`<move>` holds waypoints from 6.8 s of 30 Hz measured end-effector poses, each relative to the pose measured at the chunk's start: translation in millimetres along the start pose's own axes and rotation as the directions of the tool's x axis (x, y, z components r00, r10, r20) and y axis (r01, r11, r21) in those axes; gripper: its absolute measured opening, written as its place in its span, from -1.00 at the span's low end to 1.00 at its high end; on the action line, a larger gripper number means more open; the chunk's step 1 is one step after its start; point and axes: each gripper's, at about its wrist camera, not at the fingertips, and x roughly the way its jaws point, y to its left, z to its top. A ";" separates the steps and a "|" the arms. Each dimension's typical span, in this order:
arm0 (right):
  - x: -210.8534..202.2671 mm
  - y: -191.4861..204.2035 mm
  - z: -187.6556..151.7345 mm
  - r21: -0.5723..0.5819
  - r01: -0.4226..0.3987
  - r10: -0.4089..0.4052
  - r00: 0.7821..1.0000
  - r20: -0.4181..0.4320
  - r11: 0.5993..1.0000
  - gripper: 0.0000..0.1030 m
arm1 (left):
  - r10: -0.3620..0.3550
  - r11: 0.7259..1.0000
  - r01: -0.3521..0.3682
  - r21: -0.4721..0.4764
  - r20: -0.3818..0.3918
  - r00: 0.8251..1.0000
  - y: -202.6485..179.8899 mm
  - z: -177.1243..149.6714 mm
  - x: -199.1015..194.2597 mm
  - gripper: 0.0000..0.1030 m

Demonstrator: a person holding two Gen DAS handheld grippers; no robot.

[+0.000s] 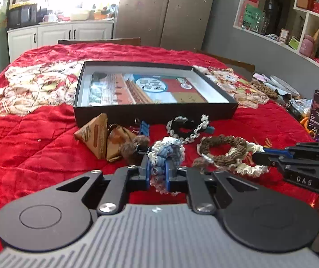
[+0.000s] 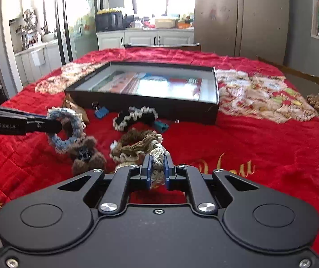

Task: Organize objects
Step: 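Carry both scrunchies into the black tray and open the left gripper, then open the right gripper to drop the cream scrunchie inside the tray, then grasp a brown pom-pom clip with the left gripper while the right grasps the brown scrunchie, then carry the pom-pom clip and brown scrunchie over the black tray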

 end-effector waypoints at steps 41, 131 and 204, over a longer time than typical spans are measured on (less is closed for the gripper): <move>144.9 -23.4 149.8 0.025 0.083 -0.086 0.991 0.107 0.996 -0.79 | 0.164 0.986 -0.156 -0.060 0.155 0.974 43.0 128.8 94.0 -0.68; 38.9 -20.5 93.3 -0.024 0.030 -0.028 0.995 0.095 0.999 -0.28 | 0.101 0.984 -0.125 0.124 0.187 0.977 -13.0 88.1 30.9 0.92; 18.2 -8.2 25.1 -0.114 0.057 -0.051 0.997 0.053 0.992 -0.81 | -0.173 0.949 0.182 0.257 -0.056 0.983 -45.3 6.5 35.3 -0.06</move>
